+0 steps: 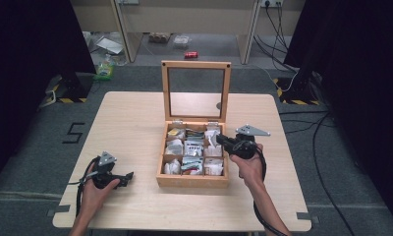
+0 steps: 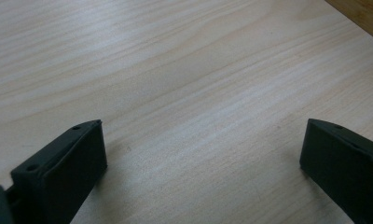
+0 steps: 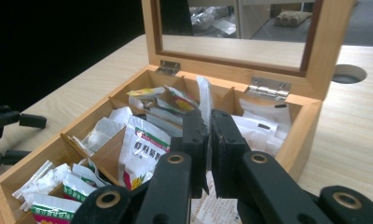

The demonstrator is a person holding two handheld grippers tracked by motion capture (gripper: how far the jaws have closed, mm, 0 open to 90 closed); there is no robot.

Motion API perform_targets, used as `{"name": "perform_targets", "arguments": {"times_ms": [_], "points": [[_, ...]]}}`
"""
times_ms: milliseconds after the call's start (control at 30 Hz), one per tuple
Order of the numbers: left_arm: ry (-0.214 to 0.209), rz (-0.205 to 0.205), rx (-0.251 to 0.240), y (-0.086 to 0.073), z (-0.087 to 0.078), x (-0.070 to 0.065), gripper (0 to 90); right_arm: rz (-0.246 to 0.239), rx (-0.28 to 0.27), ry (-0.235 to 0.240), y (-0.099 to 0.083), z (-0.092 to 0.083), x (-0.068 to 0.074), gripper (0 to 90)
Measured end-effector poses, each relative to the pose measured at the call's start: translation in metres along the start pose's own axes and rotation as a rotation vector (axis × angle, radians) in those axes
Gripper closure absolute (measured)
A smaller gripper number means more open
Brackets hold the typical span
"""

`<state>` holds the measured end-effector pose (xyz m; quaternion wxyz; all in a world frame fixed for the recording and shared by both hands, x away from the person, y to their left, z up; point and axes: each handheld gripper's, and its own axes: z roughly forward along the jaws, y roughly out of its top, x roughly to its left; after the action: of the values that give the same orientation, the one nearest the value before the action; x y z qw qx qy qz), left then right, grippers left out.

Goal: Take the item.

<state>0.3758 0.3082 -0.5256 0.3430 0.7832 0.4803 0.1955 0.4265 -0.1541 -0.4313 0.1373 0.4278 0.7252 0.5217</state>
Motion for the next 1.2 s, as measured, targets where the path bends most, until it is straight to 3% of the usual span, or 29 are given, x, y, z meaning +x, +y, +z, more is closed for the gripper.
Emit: {"name": "perform_targets", "arguments": {"times_ms": [433, 867, 1200], "points": [[0.0, 0.002, 0.001, 0.0, 0.0, 0.0, 0.0, 0.03, -0.04, -0.019, 0.004, -0.018, -0.012, 85.6], [0.0, 0.0, -0.001, 0.0, 0.0, 0.0, 0.0, 0.073, -0.066, -0.079, -0.002, -0.046, -0.039, 85.3], [0.0, 0.0, 0.0, 0.0, 0.0, 0.0, 0.0, 0.104, -0.043, -0.119, -0.012, -0.046, -0.056, 85.1]]}}
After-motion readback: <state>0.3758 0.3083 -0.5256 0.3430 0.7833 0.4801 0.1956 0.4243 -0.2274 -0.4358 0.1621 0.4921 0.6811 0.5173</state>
